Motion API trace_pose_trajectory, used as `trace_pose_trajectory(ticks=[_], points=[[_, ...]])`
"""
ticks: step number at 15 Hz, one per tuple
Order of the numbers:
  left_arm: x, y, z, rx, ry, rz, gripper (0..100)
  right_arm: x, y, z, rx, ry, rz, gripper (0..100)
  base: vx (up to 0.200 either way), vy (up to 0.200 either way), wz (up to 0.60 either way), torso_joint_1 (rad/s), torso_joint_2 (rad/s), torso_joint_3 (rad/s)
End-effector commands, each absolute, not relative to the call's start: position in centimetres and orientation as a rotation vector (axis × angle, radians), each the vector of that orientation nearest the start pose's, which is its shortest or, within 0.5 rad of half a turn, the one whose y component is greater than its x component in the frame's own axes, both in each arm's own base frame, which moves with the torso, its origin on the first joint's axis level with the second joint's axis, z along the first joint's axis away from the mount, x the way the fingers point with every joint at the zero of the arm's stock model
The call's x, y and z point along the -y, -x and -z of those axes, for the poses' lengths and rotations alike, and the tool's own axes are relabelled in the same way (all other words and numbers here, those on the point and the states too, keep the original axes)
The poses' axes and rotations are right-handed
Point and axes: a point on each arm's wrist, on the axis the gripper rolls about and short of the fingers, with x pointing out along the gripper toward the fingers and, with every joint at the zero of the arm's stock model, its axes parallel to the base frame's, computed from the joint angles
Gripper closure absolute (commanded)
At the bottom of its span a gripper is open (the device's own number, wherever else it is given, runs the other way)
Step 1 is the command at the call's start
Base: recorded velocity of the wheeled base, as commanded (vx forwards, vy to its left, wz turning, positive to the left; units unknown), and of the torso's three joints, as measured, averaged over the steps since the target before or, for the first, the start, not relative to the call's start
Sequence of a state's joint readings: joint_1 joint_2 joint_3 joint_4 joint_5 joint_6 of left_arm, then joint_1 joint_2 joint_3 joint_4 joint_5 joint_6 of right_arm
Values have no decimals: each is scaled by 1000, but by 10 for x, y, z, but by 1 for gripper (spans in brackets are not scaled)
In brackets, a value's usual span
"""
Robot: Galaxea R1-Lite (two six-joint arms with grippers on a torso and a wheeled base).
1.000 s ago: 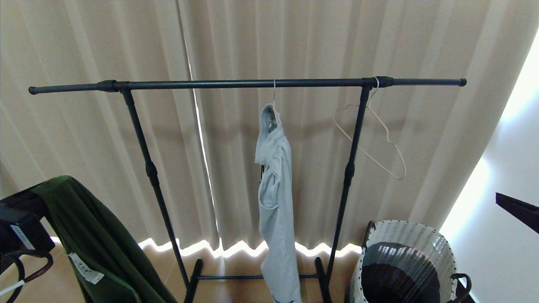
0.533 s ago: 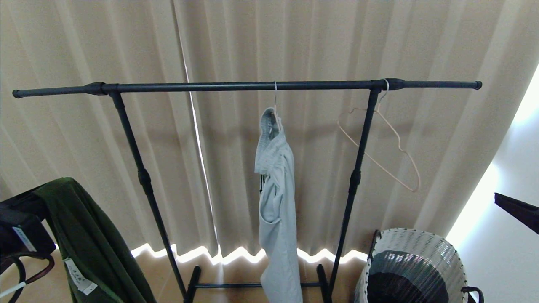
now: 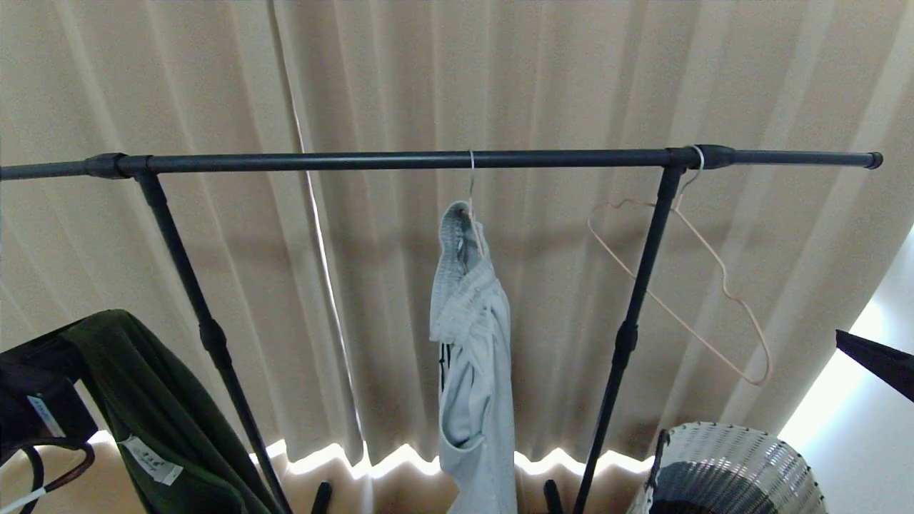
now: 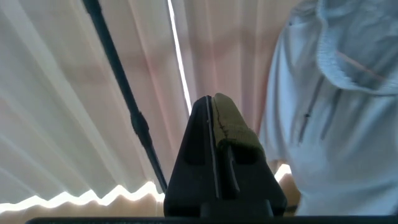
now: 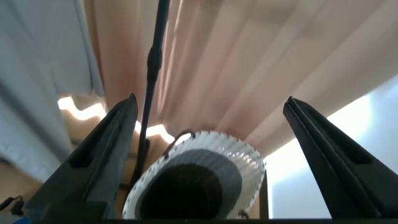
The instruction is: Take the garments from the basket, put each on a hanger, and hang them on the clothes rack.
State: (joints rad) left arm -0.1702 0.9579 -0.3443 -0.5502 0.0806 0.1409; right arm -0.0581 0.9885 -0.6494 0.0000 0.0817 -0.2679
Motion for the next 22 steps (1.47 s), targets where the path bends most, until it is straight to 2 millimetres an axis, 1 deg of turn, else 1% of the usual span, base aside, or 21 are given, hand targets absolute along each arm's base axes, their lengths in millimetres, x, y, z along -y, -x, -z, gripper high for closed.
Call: trace_pose_trajectory(ticks=[1, 3, 5, 7, 11, 13, 14, 16, 18, 22], points=[[18, -114, -196, -68, -161, 94, 100, 6, -130, -227, -359, 238, -73, 0, 0, 0, 0, 0, 0, 0], [19, -114, -196, -68, -165, 102, 100, 6, -137, -226, -375, 235, -75, 0, 0, 0, 0, 0, 0, 0], [20, -112, -197, -56, -164, 120, 100, 4, -148, -230, -390, 201, -84, 0, 0, 0, 0, 0, 0, 0], [20, -111, -197, -55, -164, 121, 100, -2, -165, -231, -416, 195, -128, 0, 0, 0, 0, 0, 0, 0], [20, -111, -198, -50, -162, 121, 100, -11, -204, -219, -530, 208, -138, 0, 0, 0, 0, 0, 0, 0], [20, -110, -198, -49, -161, 121, 100, -15, -224, -215, -568, 175, -119, 0, 0, 0, 0, 0, 0, 0], [20, -109, -199, -43, -160, 120, 100, -19, -231, -215, -571, 163, -125, 0, 0, 0, 0, 0, 0, 0], [20, -109, -198, -46, -161, 121, 100, -19, -244, -211, -593, 161, -101, 0, 0, 0, 0, 0, 0, 0], [20, -108, -199, -43, -162, 120, 100, -20, -250, -208, -606, 173, -72, 0, 0, 0, 0, 0, 0, 0], [20, -108, -199, -41, -162, 122, 100, -21, -250, -206, -615, 176, -76, 0, 0, 0, 0, 0, 0, 0]])
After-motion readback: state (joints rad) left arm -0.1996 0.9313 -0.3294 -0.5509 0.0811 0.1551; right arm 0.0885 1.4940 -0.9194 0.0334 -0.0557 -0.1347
